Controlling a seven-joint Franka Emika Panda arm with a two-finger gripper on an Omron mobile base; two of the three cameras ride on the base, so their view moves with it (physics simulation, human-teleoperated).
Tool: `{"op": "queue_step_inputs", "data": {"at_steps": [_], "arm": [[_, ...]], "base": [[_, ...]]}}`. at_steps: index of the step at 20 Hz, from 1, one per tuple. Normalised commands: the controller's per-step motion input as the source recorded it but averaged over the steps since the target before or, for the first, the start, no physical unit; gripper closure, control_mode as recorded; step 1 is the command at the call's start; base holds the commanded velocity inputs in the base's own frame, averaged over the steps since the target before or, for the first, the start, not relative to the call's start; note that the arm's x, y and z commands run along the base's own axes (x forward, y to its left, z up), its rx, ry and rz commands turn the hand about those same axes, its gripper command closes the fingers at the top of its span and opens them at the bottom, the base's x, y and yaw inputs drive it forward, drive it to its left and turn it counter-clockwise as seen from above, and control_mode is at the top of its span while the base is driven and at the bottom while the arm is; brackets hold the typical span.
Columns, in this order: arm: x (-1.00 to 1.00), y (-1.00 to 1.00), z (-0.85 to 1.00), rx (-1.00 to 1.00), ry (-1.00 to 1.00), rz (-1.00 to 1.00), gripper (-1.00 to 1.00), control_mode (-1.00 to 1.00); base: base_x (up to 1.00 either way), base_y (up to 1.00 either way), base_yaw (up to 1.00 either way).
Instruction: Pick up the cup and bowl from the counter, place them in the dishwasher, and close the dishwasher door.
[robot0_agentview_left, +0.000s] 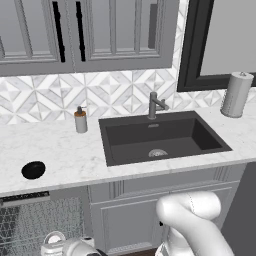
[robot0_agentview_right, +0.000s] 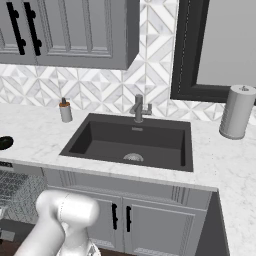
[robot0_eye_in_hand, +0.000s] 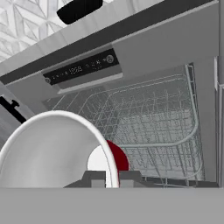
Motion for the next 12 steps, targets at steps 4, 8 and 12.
{"op": "queue_step_inputs", "data": {"at_steps": [4, 8, 12], "arm": [[0.09, 0.00, 0.00, 0.00, -0.09, 0.00, 1.00, -1.00], [0.22, 0.00, -0.03, 0.00, -0.02, 0.00, 1.00, -1.00], [0.28, 0.00, -0.07, 0.00, 0.00, 0.00, 1.00, -1.00]], "base": [[0.00, 0.00, 0.00], [0.00, 0.00, 0.00], [0.00, 0.00, 0.00]]}}
